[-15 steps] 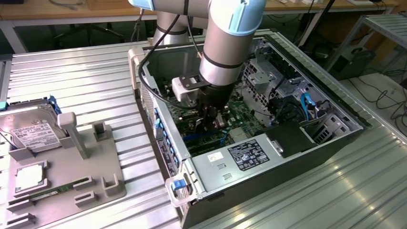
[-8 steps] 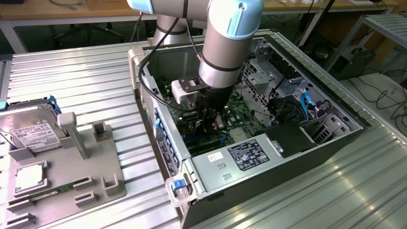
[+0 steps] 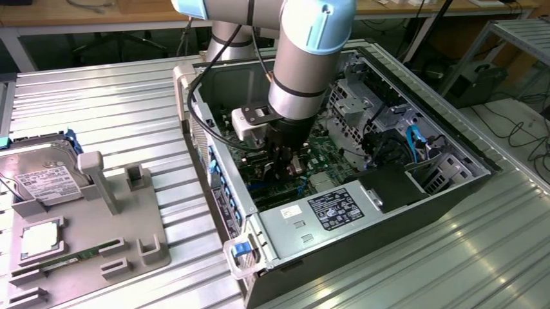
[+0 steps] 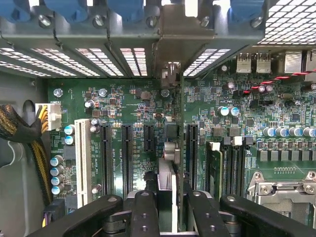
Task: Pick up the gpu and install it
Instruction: 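Insert the gpu into the slot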
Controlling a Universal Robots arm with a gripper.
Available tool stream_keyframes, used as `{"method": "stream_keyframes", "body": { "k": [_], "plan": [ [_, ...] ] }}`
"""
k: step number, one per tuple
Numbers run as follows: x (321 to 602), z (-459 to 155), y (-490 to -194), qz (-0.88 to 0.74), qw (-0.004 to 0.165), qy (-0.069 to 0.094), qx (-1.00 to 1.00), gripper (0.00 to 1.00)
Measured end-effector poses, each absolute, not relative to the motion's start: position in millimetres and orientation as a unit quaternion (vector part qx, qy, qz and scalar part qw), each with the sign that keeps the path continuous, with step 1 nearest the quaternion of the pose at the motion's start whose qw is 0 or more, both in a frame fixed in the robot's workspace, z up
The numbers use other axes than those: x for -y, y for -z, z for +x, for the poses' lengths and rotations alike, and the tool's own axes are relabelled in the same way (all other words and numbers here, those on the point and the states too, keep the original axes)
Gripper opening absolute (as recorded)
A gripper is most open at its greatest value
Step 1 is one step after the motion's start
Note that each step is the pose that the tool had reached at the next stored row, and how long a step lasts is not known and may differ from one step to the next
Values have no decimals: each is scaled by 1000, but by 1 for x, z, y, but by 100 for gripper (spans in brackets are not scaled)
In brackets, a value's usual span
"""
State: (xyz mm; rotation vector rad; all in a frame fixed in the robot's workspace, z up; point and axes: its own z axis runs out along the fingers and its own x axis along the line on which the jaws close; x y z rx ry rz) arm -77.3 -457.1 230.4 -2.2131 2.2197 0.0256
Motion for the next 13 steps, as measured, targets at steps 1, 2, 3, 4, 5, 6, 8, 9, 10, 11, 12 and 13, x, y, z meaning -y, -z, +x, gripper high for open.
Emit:
{"method": "stream_keyframes", "body": {
  "k": [1, 2, 3, 4, 5, 6, 8, 9, 10, 11, 12, 13],
  "plan": [
    [457, -77, -230, -706, 4, -8, -708, 28],
    [457, -77, -230, -706, 4, -8, -708, 28],
    [457, -77, -230, -706, 4, -8, -708, 28],
    [457, -77, -230, -706, 4, -8, -708, 28],
    [457, -77, -230, -706, 4, -8, -708, 28],
    [457, -77, -230, -706, 4, -8, -708, 28],
    [457, -77, -230, -706, 4, -8, -708, 28],
    [457, -77, -230, -706, 4, -8, -708, 28],
    [457, -77, -230, -706, 3, -8, -708, 28],
    [457, -77, -229, -706, 3, -8, -708, 28],
    [456, -77, -227, -706, 4, -8, -708, 28],
    [456, -77, -226, -706, 3, -8, -708, 28]
  ]
}}
